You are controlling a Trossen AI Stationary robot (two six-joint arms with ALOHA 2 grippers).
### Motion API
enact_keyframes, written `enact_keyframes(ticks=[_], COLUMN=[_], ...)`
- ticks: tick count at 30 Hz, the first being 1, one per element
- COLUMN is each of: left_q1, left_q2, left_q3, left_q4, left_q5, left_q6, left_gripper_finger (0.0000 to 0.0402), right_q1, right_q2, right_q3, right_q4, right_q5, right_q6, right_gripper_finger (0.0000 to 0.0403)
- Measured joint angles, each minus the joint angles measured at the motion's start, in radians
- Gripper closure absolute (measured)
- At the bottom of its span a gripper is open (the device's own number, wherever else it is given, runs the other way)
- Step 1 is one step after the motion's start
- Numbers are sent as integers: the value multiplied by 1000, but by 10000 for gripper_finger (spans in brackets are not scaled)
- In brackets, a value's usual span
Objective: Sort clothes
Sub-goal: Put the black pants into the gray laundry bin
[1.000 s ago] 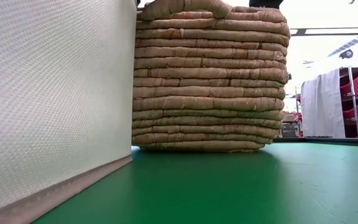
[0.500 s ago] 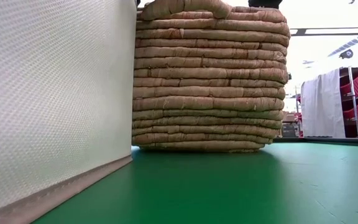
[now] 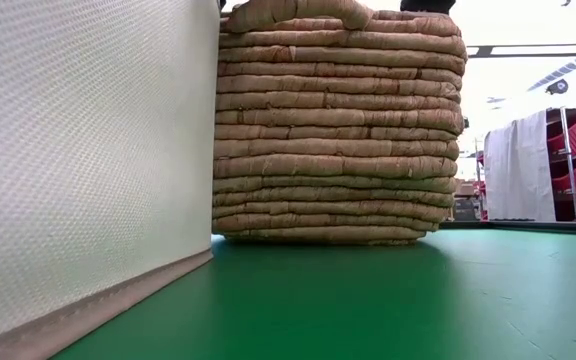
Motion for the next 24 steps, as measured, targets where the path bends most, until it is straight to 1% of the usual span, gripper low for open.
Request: enact_keyframes(ticks=[1,2,6,12,17,24], left_q1=[0,0,0,5,8,8], left_q2=[0,-3,-21,-21,-27,-136], left_q3=[0,0,1,-29,-114,-329], left_q4=[0,0,-1,-1,1,1], left_q5=[-16,-36,-40,-24,-7,38], left_q6=[13,14,15,9,-1,-150], left_gripper_finger=[381,387,399,401,401,401], right_q1=[0,0,0,0,0,0], right_q2=[0,0,0,0,0,0], right_q3=[-1,-4,-17,-36,-39,-39], right_q4=[0,2,6,28,37,40], right_q5=[0,0,0,0,0,0], right_q6=[0,1,2,2,3,18], right_gripper_finger=[294,293,287,277,273,285])
